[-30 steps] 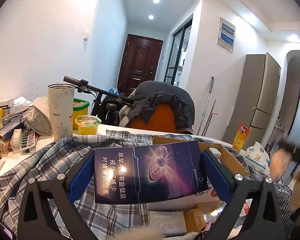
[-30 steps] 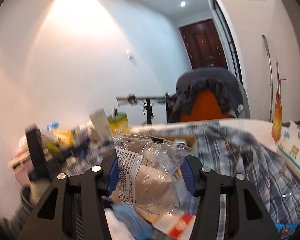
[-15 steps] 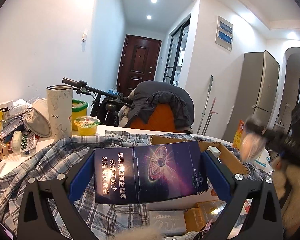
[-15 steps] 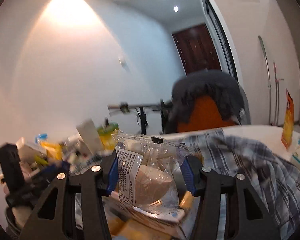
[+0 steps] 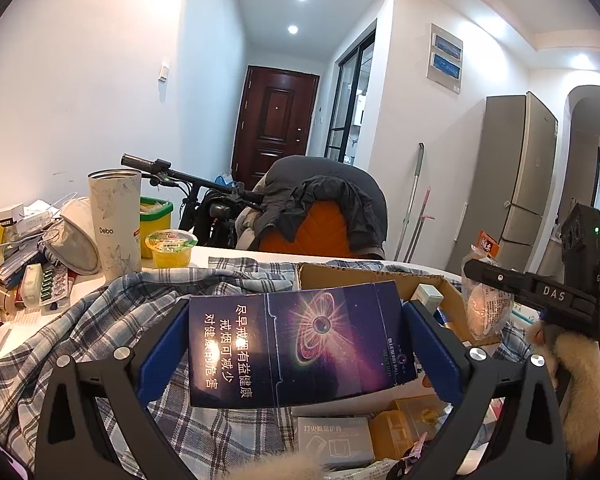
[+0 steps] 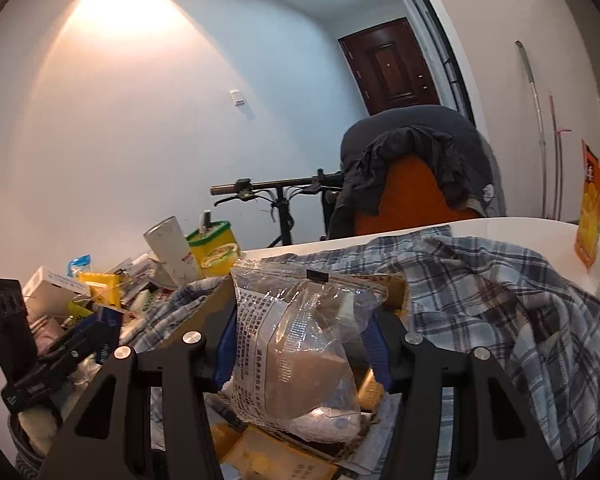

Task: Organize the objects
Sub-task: 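Lower the clear plastic bag into the cardboard box and open the right gripper, then lower the dark blue box into the cardboard box and open the left gripper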

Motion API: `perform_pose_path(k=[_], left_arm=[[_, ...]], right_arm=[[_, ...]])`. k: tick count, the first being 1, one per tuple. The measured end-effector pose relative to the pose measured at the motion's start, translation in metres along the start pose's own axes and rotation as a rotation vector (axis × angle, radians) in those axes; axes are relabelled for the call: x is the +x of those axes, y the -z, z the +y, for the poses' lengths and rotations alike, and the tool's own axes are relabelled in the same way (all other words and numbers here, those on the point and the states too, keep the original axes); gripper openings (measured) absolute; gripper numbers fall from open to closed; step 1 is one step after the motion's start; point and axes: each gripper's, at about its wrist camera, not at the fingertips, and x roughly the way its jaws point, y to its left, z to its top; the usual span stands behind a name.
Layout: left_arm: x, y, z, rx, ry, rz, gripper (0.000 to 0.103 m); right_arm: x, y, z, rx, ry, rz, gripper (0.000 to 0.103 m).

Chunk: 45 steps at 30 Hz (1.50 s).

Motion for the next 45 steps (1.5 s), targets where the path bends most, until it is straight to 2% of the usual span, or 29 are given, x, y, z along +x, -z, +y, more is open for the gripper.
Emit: perform_pose_path(k=[3,7,14,16,18,19,21,23,25,27,32,40,45], left_arm=[[0.000,0.000,-0.001,0.007,0.000,0.002,0.102],[0.000,0.001,-0.002,0.006,0.000,0.004,0.102],[0.001,0.001,-0.001,0.008,0.000,0.006,0.102],[0.001,0.001,-0.001,0.008,0.001,0.007,0.102],[0.002,0.002,0.000,0.009,0.002,0.009,0.102],[0.003,0.002,0.000,0.010,0.002,0.011,0.102],[0.003,0.002,0.000,0.012,0.003,0.013,0.102],[0.003,0.002,0.000,0.011,0.003,0.012,0.102],[0.003,0.002,0.000,0.011,0.002,0.012,0.102],[0.003,0.002,0.000,0.011,0.003,0.013,0.102],[0.003,0.002,-0.001,0.011,0.002,0.011,0.102],[0.002,0.001,-0.002,0.017,0.014,0.011,0.102],[0.008,-0.009,-0.011,0.011,0.081,0.032,0.102]], right_arm=[[0.002,0.002,0.004,-0.005,-0.003,0.007,0.053],[0.012,0.009,0.000,-0.004,0.060,0.084,0.053],[0.020,0.014,-0.003,-0.044,0.146,0.133,0.056],[0.021,0.015,0.002,-0.082,0.162,0.139,0.064],[0.022,0.016,0.008,-0.108,0.155,0.140,0.083],[0.022,0.017,0.011,-0.121,0.158,0.138,0.087],[0.020,0.017,0.016,-0.157,0.214,0.126,0.097],[0.016,0.017,0.019,-0.178,0.253,0.101,0.097],[0.007,0.013,0.016,-0.156,0.240,0.063,0.097],[-0.003,0.009,0.012,-0.129,0.241,0.014,0.102],[-0.022,0.001,-0.003,-0.037,0.241,-0.074,0.103],[-0.022,-0.001,-0.013,0.026,0.245,-0.076,0.103],[-0.019,0.001,-0.009,0.007,0.250,-0.062,0.103]])
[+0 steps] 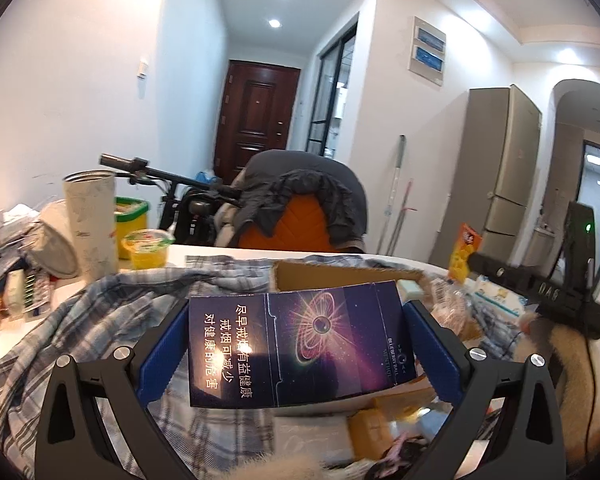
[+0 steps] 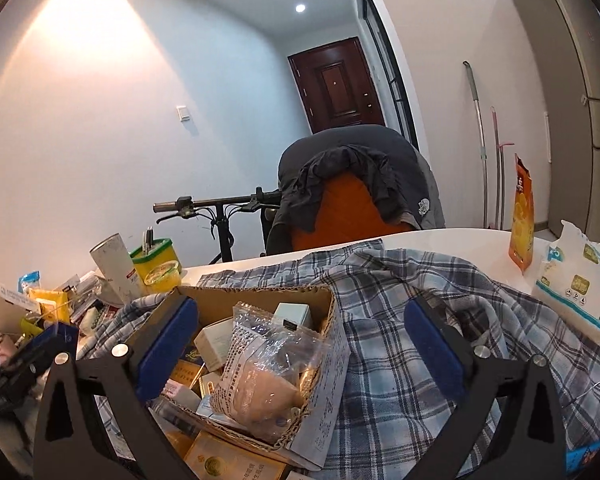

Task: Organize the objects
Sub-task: 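Lower the dark blue box into the cardboard box and open the left gripper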

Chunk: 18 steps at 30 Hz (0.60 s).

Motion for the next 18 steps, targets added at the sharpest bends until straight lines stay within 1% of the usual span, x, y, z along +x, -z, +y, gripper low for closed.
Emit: perform_pose_path(k=[2,3,5,7,8,9,11,13,14,15,17,18], left_arm=[[0.012,-0.010,-0.003,-0.018,0.046,0.042,0.102],[0.023,-0.016,-0.004,-0.037,0.085,0.092,0.102],[0.041,-0.026,-0.005,-0.066,0.119,0.180,0.102],[0.055,-0.032,-0.008,-0.088,0.119,0.215,0.102],[0.061,-0.032,-0.011,-0.078,0.113,0.234,0.102],[0.069,-0.031,-0.015,-0.053,0.089,0.264,0.102],[0.078,-0.027,-0.020,-0.018,0.043,0.275,0.102],[0.086,-0.022,-0.022,0.018,-0.015,0.249,0.102],[0.090,-0.021,-0.020,0.018,-0.014,0.236,0.102],[0.095,-0.018,-0.020,-0.001,0.009,0.241,0.102],[0.106,-0.015,-0.016,-0.027,0.036,0.274,0.102],[0.110,-0.012,-0.018,-0.012,0.036,0.290,0.102]], right_arm=[[0.001,0.001,0.002,-0.013,0.006,0.006,0.103],[0.001,0.001,0.003,-0.020,0.010,0.008,0.103],[0.000,0.002,0.003,-0.027,0.017,0.004,0.103],[-0.001,0.001,0.003,-0.022,0.012,0.003,0.103],[-0.001,0.001,0.002,-0.019,0.012,0.001,0.103],[-0.001,0.001,0.001,-0.015,0.013,0.000,0.103],[-0.001,0.000,-0.001,-0.004,0.009,0.002,0.103],[-0.001,0.000,-0.002,0.006,0.005,0.004,0.103],[0.000,0.000,-0.002,0.007,0.004,0.006,0.103],[0.000,0.001,-0.002,0.004,0.004,0.008,0.103],[0.000,0.001,0.000,-0.005,0.009,0.009,0.103],[0.000,0.001,0.000,-0.007,0.010,0.009,0.103]])
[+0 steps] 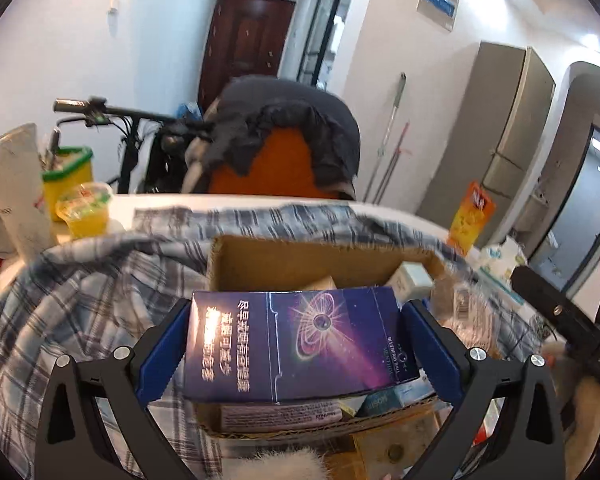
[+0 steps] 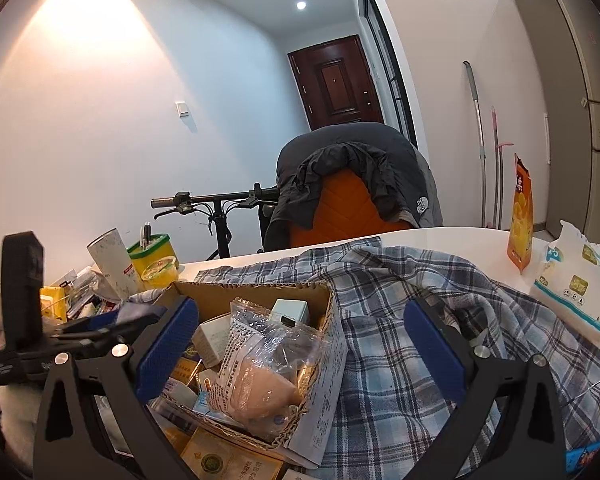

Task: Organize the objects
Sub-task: 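Lower the dark blue box into the cardboard box and open the left gripper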

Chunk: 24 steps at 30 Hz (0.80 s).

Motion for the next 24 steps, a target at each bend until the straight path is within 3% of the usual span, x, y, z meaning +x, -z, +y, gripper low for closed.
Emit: perform_pose_path(k=[5,8,14,24], left_arm=[[0.000,0.010,-0.015,0.102,-0.061,0.006,0.102],[-0.003,0.013,-0.017,0.102,-0.064,0.003,0.102],[-0.002,0.007,-0.010,0.020,0.011,0.001,0.103],[0.009,0.017,-0.023,0.092,-0.041,0.032,0.103]], right_arm=[[0.002,0.002,0.002,-0.006,-0.005,0.009,0.103],[0.003,0.003,0.003,-0.008,-0.006,0.014,0.103],[0.005,0.004,0.008,-0.027,-0.004,0.021,0.103],[0.005,0.004,0.008,-0.026,-0.005,0.023,0.103]])
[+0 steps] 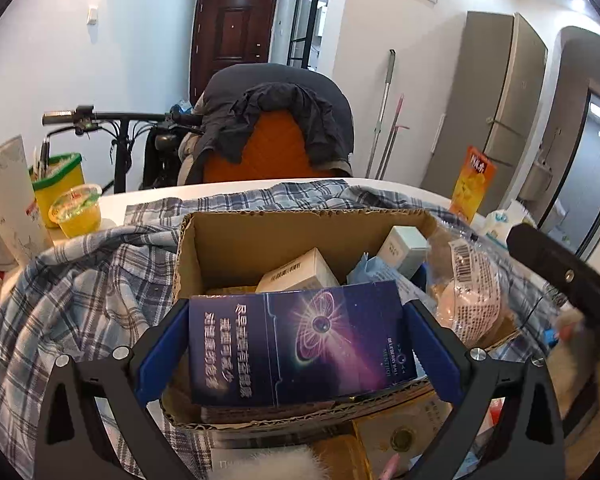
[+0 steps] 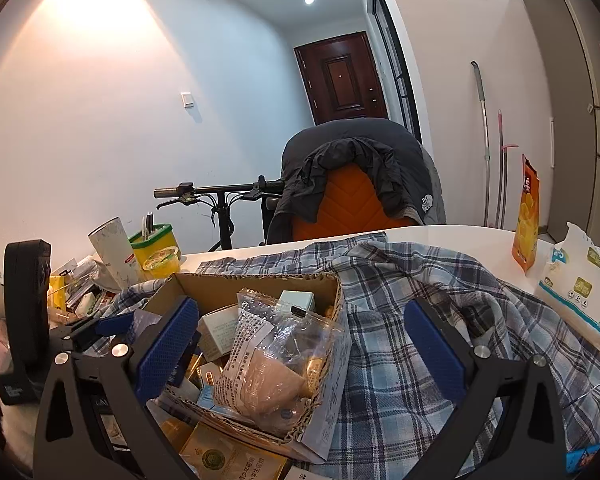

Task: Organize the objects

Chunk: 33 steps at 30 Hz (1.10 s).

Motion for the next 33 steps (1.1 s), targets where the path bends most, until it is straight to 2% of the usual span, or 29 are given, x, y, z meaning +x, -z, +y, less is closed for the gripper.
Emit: perform_pose_path(k=[5,12,18,22,28,33], left_arm=[[-0.006,0.001,0.003,-0.009,0.021,-0.022,0.103],[-0.043,0.000,0.013,-0.018,0.025,-0.160,0.103],[-0.079,0.003,0.011,0.037,-0.013,-0.236,0.103],[-0.100,0.002,0.011,0.040,-0.014,-0.279,0.103],[-0.121,0.012,0.017,-0.009,0.024,-0.264,0.103],[-0.135,0.028,0.029,-0.058,0.101,-0.247,0.103]], right_arm=[[0.000,0.000,0.000,0.001,-0.005,0.000,0.103],[-0.002,0.000,-0.001,0.007,-0.007,-0.007,0.103],[-0.003,-0.001,-0.003,0.014,-0.010,-0.010,0.103],[-0.003,-0.001,-0.002,0.013,-0.012,-0.007,0.103],[-0.002,0.000,-0.001,0.010,-0.008,0.000,0.103],[-0.001,0.001,-0.001,0.008,-0.007,0.004,0.103]])
